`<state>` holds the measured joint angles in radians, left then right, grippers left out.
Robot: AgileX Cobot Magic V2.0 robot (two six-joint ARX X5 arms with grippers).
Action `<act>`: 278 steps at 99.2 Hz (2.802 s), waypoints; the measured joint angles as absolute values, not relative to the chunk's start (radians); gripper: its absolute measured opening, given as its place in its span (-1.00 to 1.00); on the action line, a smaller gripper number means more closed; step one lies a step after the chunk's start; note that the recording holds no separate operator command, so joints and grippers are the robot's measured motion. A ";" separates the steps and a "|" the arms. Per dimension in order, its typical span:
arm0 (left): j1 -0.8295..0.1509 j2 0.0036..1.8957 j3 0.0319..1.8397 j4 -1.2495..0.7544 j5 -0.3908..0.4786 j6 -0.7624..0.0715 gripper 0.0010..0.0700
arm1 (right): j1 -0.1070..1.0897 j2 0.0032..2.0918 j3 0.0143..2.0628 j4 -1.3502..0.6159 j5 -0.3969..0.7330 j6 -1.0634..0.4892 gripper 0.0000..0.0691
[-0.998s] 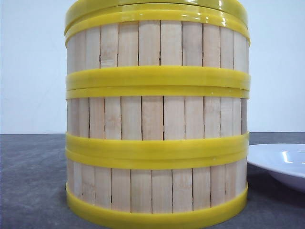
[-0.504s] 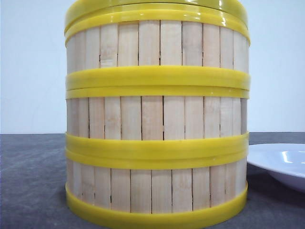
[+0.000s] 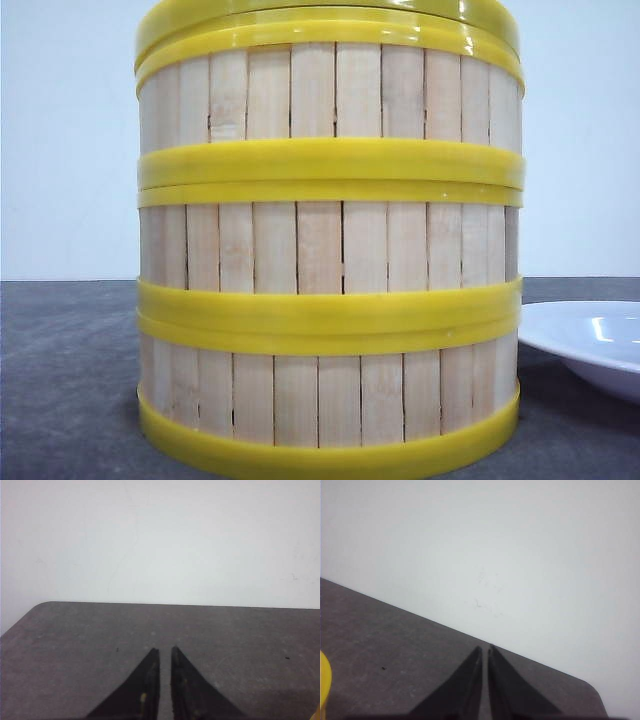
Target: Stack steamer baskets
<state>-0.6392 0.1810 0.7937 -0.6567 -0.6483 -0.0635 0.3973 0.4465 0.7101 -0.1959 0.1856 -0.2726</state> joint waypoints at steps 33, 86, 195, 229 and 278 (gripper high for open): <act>-0.639 0.181 0.794 -0.657 -0.648 -0.064 -0.98 | 0.397 0.447 0.710 -0.169 0.186 -0.273 -0.95; -0.639 0.181 0.794 -0.658 -0.648 -0.064 -0.98 | 0.171 0.017 0.220 0.030 0.178 -0.166 -0.95; -0.640 0.180 0.794 -0.659 -0.649 -0.064 -0.98 | 0.150 0.004 0.015 0.124 0.105 -0.017 -0.95; -0.639 0.180 0.794 -0.648 -0.656 0.014 -0.98 | 0.150 0.004 0.015 0.124 0.105 -0.017 -0.95; -0.205 0.015 0.277 -0.207 0.045 -0.070 -0.98 | 0.150 0.004 0.015 0.123 0.106 -0.017 -0.95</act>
